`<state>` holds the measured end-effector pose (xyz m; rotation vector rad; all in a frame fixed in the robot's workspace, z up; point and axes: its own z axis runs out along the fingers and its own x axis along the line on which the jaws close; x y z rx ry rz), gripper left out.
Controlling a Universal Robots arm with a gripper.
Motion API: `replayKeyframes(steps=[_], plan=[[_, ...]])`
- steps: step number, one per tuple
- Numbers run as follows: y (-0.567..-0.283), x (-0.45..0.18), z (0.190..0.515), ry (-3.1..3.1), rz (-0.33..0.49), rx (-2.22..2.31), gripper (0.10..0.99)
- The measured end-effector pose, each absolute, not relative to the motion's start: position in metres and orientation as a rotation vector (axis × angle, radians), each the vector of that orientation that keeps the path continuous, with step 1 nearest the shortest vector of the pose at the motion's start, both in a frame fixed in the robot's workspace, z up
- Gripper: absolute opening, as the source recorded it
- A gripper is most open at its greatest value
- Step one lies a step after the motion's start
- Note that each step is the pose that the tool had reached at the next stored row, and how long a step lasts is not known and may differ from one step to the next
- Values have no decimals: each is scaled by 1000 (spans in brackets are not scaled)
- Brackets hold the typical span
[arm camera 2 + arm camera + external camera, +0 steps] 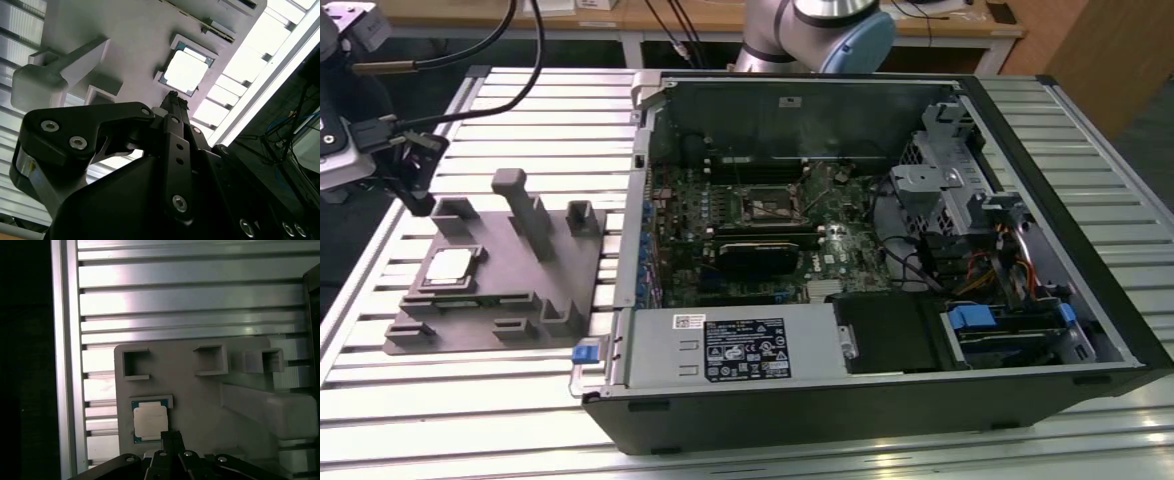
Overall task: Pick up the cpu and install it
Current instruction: 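Pick up the cpu and move it towards the insertion slot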
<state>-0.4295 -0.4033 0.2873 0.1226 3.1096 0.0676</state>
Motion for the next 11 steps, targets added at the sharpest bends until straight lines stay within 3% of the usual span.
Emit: replayKeyframes(steps=[11], plan=[[-404, -439, 283, 3110, 68, 123, 106]])
